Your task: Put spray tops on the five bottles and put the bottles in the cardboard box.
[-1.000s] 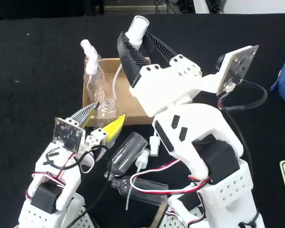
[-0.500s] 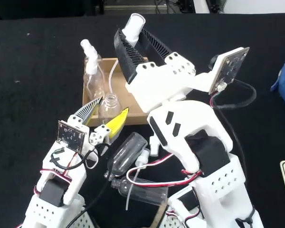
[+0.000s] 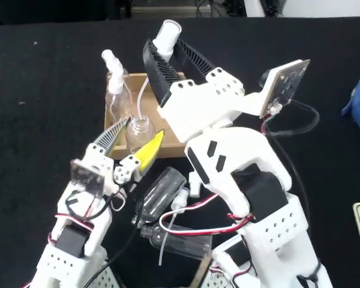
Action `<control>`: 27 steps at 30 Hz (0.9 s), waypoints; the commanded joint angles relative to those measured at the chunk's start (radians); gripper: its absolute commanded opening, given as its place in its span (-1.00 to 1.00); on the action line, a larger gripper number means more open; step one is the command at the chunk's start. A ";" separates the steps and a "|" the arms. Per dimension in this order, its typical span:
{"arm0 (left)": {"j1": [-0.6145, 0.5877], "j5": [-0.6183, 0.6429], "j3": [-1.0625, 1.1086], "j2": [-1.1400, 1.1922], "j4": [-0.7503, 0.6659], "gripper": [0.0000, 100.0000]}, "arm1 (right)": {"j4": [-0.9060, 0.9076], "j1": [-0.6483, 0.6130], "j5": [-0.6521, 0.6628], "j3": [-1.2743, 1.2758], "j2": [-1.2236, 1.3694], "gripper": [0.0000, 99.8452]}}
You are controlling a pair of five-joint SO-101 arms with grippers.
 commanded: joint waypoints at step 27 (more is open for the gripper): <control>0.005 -0.009 0.027 -0.011 -0.075 -0.94 | 0.028 -0.146 0.270 0.136 -0.033 -0.97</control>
